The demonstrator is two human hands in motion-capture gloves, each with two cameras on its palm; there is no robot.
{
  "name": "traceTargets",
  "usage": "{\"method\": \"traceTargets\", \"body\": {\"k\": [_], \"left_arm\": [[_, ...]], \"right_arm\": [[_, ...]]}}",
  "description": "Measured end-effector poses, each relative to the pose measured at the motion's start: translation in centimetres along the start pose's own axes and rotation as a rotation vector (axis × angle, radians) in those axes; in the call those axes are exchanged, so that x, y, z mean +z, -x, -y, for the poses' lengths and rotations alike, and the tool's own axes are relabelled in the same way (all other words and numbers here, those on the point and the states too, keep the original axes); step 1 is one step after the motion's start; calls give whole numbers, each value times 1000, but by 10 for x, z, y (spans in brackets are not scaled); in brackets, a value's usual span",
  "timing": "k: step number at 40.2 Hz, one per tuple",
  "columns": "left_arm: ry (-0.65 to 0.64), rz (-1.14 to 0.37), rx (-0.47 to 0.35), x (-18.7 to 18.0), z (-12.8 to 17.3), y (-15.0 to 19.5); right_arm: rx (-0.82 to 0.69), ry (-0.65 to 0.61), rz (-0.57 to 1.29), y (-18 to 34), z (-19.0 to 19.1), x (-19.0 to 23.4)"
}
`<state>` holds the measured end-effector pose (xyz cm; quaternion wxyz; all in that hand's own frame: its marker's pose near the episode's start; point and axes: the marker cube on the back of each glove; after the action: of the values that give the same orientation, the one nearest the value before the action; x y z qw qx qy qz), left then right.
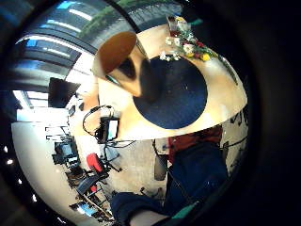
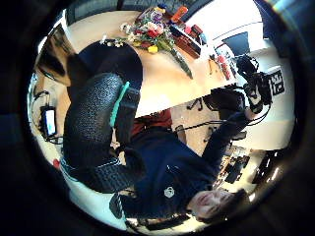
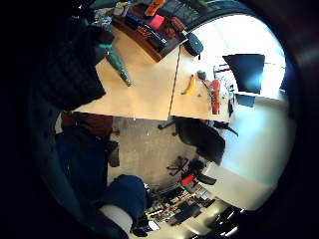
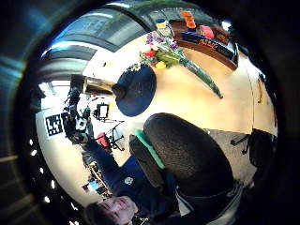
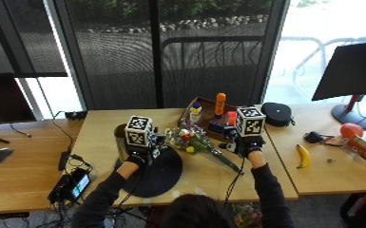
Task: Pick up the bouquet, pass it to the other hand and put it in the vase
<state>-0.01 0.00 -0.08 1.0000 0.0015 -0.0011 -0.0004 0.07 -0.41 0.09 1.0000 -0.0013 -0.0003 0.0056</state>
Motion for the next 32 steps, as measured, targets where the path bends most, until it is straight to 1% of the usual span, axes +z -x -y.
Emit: {"method": "traceTargets", "body": {"k": [3, 5, 7, 8, 9, 12, 14, 21, 24, 26, 30, 32], "left_arm": [[-2, 1, -1, -1, 0, 0], [0, -1, 1, -1, -2, -1], [4, -1, 7, -1, -4, -2], [6, -1, 12, 0, -5, -2], [7, 0, 18, 1, -6, -3], [8, 11, 27, 5, -6, -3], [14, 19, 27, 6, -6, -2], [29, 13, 20, 8, -9, -1], [29, 10, 20, 9, -8, 1], [28, 13, 21, 10, -7, 4], [34, 21, 14, 12, -5, 8], [44, 21, 8, 15, -4, 10]], "right_arm": [[34, 44, 3, -2, 9, 4], [93, 132, 9, -4, 15, 10], [184, 245, 20, -6, 18, 16], [207, 270, 26, -7, 20, 18], [196, 259, 32, -7, 26, 21], [106, 163, 50, -10, 47, 29], [101, 151, 60, -12, 56, 33], [166, 146, 93, -22, 73, 44], [217, 139, 120, -31, 82, 52], [259, 105, 140, -39, 89, 58], [348, 0, 194, -56, 106, 69], [376, -29, 208, -62, 112, 73]]}}
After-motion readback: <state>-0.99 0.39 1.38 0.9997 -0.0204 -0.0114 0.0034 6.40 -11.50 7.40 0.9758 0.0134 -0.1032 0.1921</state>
